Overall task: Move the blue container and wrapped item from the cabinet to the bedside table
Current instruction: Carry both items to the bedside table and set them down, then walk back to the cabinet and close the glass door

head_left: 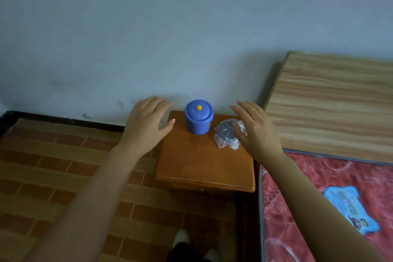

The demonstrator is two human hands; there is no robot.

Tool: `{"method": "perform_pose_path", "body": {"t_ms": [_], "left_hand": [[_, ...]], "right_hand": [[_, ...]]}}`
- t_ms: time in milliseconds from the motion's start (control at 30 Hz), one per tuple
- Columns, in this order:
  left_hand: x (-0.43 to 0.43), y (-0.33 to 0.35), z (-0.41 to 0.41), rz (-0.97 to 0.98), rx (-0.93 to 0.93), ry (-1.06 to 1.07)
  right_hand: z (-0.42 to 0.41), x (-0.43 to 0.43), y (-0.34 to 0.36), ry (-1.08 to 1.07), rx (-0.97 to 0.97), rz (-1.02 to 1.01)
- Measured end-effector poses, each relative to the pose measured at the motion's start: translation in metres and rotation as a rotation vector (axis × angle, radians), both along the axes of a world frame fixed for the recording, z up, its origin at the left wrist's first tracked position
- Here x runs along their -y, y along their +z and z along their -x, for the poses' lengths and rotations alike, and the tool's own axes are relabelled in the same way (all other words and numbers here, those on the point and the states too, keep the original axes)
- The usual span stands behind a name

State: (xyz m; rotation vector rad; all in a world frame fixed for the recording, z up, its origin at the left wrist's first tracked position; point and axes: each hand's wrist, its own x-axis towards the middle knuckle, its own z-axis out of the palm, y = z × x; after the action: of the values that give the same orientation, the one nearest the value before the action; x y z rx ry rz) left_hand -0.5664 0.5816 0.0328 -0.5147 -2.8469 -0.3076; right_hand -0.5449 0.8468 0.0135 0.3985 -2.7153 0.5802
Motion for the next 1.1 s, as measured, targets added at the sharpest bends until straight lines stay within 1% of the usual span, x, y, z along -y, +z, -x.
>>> {"method": "perform_pose_path", "body": {"t_ms": [133, 333, 400, 567, 667, 867, 1033, 1100], "left_hand": [[0.028, 0.023, -0.033, 0.030, -0.019, 0.079], [0.084, 0.039, -0.088, -0.072, -0.042, 0.283], [0.107, 0.044, -0.107, -0.119, -0.044, 0.366], [0.182, 0.051, -0.160, -0.155, -0.069, 0.572], [0.229, 0.058, -0.194, -0.138, -0.121, 0.682], [0.320, 0.067, -0.259, -0.121, -0.187, 0.907], [0.370, 0.073, -0.302, -0.121, -0.222, 1.136], [0.385, 0.073, -0.318, -0.116, -0.230, 1.216]], "right_hand": [[-0.011, 0.035, 0.024, 0.129, -0.047, -0.047], [-0.014, 0.098, 0.052, 0.326, -0.038, -0.088], [-0.013, 0.126, 0.058, 0.388, -0.021, -0.071], [-0.014, 0.217, 0.062, 0.575, 0.028, -0.045], [-0.018, 0.278, 0.067, 0.684, 0.044, -0.067], [-0.036, 0.398, 0.086, 0.894, 0.050, -0.025], [-0.067, 0.488, 0.096, 1.063, 0.043, 0.082], [-0.081, 0.522, 0.094, 1.142, 0.047, 0.073]]}}
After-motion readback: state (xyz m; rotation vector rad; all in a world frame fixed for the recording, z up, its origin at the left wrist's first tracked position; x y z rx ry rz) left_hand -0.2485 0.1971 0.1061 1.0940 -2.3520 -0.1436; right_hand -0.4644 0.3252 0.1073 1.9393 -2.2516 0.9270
